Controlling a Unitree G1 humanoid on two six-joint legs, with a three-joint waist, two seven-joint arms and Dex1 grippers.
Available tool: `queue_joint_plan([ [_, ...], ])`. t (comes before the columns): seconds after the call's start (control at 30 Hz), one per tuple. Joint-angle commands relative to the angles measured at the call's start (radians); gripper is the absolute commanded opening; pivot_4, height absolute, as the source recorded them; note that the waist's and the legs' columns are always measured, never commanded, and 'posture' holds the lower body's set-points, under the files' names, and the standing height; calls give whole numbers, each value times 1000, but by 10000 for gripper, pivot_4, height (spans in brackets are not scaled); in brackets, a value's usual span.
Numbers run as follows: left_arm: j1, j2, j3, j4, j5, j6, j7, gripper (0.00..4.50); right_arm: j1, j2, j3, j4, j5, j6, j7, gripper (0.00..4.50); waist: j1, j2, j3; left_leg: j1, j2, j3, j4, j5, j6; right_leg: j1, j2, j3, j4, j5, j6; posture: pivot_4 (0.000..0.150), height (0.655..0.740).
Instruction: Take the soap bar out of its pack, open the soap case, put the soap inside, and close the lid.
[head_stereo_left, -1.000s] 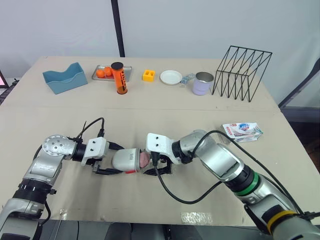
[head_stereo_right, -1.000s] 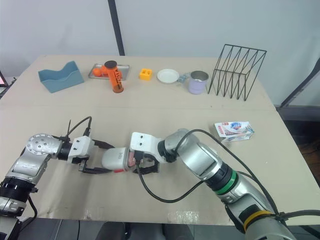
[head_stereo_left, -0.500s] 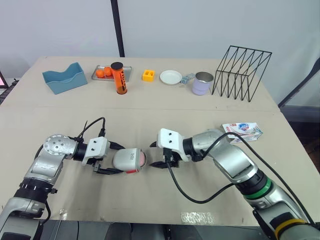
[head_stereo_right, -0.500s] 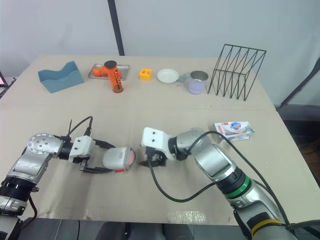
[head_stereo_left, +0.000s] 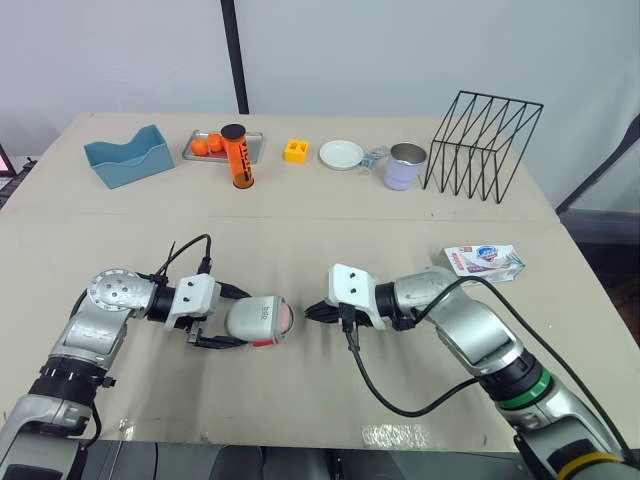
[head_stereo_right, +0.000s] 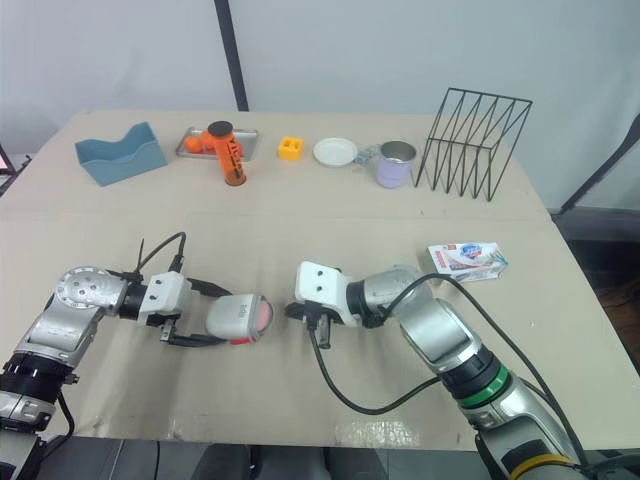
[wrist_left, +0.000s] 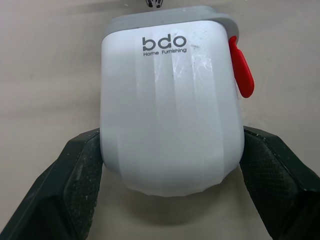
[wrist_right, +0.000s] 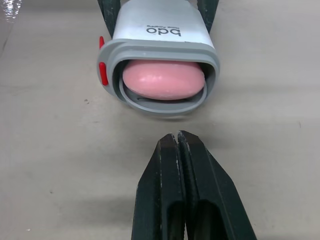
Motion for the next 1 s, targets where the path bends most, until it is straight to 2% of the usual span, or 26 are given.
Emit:
queue_joint_plan([
  [0.03, -16, -4, 10, -31, -20, -2, 7, 34920, -3, 20, 8, -13, -5, -23, 0, 883, 0, 0, 0, 0, 0, 0, 0, 0, 0, 0, 0, 0, 0, 0, 0, 1500, 7400],
  [0.47, -8, -7, 13, -55, -24, 18, 14, 34920, -35, 70, 23, 68, -63, -78, 9, 883, 0, 0, 0, 0, 0, 0, 0, 0, 0, 0, 0, 0, 0, 0, 0, 1500, 7400],
  [1.0, 26, -24, 31, -88, -36, -7, 79, 34920, 146, -154, -273, -23, 111, -52, 75, 883, 0, 0, 0, 0, 0, 0, 0, 0, 0, 0, 0, 0, 0, 0, 0, 1500, 7400],
])
